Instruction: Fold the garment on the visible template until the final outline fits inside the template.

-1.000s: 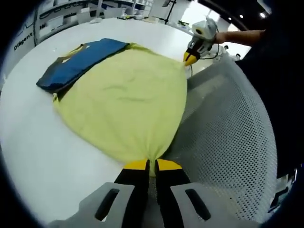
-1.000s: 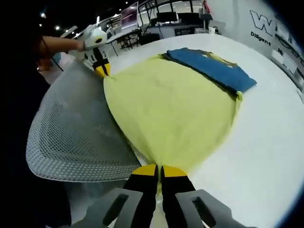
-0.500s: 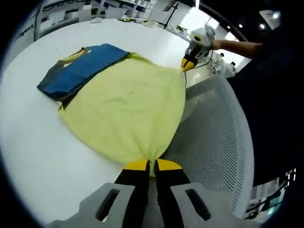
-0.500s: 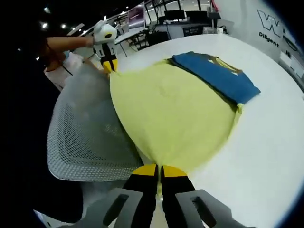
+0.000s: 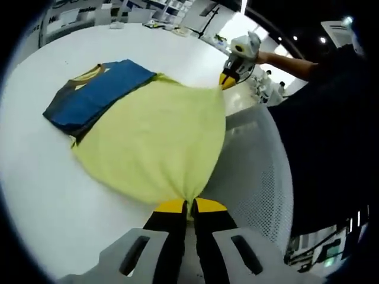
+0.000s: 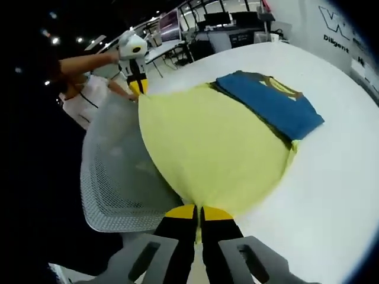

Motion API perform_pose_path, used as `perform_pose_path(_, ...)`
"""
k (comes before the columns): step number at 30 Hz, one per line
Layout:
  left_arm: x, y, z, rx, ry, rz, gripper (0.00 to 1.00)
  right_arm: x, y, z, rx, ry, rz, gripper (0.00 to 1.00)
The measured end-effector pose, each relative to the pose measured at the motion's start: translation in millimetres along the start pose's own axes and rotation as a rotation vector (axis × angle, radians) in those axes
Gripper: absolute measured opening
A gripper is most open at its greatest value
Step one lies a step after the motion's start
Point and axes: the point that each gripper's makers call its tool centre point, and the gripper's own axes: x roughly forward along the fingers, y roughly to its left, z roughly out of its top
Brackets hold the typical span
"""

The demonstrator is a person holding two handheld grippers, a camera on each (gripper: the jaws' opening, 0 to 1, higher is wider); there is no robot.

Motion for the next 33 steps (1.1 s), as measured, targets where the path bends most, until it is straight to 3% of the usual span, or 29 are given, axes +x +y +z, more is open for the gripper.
perform_pose_path(13,-11,-16.1,0.6,-0.040,0.012,-0.062,0.02,-11,23,-3.6,0.027,0.040,0.099,0.00)
perform_pose_path(25,-24,-25.5,18.4,-0.042,0.004,-0.095,0.02,-37,22,21.5,0.004,0.015,0.135,0.00)
perform_pose_path(33,-38,2.7,38.3,-0.036,-0.055,-0.007,0.02,-44,4,41.4,0.009,-0.031,0.093,0.00)
